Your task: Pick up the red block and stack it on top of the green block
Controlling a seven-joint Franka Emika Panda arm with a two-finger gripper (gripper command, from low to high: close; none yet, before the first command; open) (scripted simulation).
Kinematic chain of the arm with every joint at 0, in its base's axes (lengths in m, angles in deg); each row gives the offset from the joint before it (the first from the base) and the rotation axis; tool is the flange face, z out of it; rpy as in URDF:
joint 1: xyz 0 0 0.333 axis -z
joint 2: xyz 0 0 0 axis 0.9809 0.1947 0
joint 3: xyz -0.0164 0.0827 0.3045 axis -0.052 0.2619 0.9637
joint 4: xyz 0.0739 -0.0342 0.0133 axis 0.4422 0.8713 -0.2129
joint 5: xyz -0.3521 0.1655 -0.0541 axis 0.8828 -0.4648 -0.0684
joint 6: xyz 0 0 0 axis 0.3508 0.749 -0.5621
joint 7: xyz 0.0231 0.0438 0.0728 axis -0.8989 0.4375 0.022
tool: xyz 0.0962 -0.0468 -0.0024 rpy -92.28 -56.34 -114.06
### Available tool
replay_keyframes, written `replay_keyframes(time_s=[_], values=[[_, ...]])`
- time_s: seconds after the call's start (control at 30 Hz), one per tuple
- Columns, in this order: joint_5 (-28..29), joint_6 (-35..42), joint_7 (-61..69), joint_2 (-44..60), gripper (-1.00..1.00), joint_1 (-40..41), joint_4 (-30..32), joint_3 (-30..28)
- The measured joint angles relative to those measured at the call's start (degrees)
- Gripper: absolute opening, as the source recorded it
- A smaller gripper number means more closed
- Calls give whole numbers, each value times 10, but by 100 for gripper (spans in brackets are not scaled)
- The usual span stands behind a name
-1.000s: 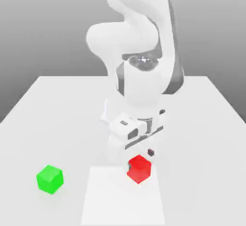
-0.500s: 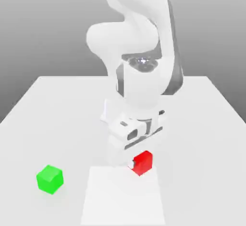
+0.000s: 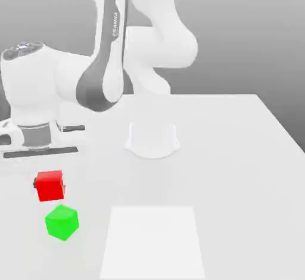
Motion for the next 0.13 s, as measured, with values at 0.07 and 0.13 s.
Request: replay_keyframes(time_s=[0.07, 0.13], values=[[-20, -27, 15, 30, 100, 8, -1, 13], [-20, -27, 15, 30, 100, 8, -1, 13]])
